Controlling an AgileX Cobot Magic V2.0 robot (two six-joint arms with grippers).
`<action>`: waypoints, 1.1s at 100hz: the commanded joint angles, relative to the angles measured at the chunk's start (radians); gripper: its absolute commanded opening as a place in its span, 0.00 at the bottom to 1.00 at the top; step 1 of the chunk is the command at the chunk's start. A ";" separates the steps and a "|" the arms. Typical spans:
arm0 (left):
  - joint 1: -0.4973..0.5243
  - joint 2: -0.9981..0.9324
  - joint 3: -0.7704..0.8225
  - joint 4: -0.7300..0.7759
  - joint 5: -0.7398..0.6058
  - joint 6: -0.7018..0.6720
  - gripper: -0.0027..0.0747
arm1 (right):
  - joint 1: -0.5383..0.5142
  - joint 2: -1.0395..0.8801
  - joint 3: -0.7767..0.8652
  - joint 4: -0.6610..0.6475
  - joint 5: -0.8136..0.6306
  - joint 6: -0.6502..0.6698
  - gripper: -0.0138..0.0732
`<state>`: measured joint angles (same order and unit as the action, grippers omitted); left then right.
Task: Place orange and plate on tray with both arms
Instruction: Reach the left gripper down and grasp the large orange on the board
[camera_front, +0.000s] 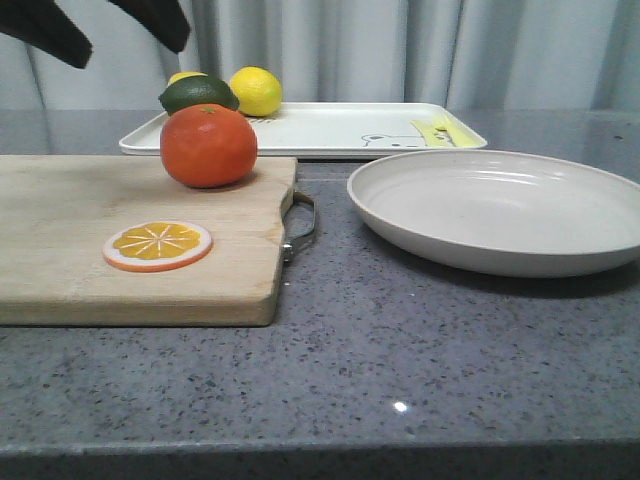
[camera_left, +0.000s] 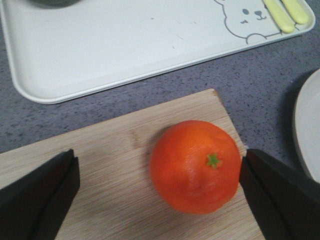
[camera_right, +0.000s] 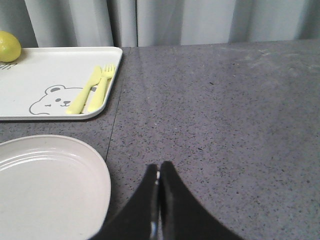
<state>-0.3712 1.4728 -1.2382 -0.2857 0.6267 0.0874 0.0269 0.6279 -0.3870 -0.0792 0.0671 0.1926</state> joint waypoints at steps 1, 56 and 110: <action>-0.028 0.020 -0.087 -0.023 0.002 -0.010 0.84 | -0.006 0.007 -0.035 -0.015 -0.082 -0.009 0.09; -0.043 0.173 -0.204 -0.034 0.117 -0.010 0.84 | -0.006 0.007 -0.035 -0.015 -0.081 -0.009 0.09; -0.043 0.206 -0.206 -0.066 0.163 -0.010 0.65 | -0.006 0.007 -0.035 -0.015 -0.073 -0.009 0.09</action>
<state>-0.4073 1.7202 -1.4073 -0.3126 0.8158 0.0874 0.0269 0.6279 -0.3870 -0.0792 0.0671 0.1909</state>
